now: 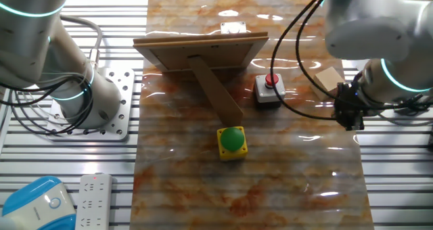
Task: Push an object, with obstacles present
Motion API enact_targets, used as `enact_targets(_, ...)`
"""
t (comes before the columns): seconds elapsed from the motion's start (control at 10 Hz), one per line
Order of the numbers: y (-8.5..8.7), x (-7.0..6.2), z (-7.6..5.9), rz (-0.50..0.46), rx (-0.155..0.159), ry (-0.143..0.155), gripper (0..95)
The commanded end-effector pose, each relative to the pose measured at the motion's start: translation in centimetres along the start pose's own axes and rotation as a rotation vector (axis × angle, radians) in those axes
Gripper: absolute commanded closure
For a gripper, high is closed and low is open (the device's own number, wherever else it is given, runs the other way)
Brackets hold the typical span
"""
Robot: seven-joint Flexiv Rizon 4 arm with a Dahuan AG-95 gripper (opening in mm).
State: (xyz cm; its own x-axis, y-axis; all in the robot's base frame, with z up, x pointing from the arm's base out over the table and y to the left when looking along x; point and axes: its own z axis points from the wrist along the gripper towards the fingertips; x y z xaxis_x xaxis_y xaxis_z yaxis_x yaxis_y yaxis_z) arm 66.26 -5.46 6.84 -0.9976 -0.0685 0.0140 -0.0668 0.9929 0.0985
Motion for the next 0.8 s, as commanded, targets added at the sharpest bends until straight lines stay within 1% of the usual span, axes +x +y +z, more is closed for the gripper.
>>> enact_targets(0.1, 0.04, -0.11, 0.05, 0.04, 0.027, 0.025, 95.0)
enact_targets(0.3, 0.04, -0.11, 0.05, 0.061, 0.039, 0.033, 95.0)
enact_targets(0.4, 0.04, -0.11, 0.05, 0.079, 0.057, 0.029, 95.0)
enact_targets(0.5, 0.04, -0.11, 0.05, 0.075, 0.076, 0.032, 95.0)
enact_targets(0.6, 0.04, -0.11, 0.05, 0.07, 0.084, 0.032, 95.0)
enact_targets(0.7, 0.04, -0.11, 0.05, 0.076, 0.078, 0.025, 95.0)
enact_targets(0.8, 0.04, -0.11, 0.05, 0.078, 0.086, 0.022, 95.0)
